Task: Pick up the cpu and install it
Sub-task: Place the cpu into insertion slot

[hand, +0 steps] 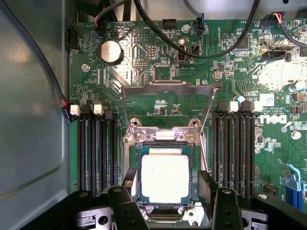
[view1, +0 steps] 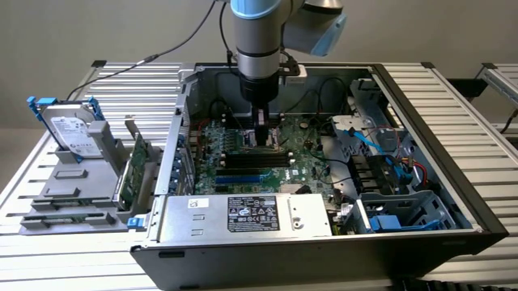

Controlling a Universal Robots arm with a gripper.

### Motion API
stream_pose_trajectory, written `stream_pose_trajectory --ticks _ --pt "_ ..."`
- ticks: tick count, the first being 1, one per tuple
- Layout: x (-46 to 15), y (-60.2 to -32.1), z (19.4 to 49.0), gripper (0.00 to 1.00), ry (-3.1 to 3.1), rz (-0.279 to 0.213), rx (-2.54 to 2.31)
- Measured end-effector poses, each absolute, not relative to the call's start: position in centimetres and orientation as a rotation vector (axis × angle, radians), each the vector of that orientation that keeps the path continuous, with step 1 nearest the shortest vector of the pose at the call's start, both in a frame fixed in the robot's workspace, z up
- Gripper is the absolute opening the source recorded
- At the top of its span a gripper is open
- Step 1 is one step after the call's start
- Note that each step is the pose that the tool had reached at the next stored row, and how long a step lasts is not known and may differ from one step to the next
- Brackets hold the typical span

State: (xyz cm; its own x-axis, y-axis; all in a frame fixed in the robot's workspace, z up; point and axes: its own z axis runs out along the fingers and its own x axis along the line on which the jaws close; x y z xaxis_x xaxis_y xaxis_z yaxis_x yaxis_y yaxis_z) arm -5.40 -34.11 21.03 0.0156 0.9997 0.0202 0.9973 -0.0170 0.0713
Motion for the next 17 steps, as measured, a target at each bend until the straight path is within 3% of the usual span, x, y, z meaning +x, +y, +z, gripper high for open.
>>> stream_pose_trajectory --ticks 17 --pt "-5.4 -34.1 23.9 0.62 2.175 0.092 2.210"
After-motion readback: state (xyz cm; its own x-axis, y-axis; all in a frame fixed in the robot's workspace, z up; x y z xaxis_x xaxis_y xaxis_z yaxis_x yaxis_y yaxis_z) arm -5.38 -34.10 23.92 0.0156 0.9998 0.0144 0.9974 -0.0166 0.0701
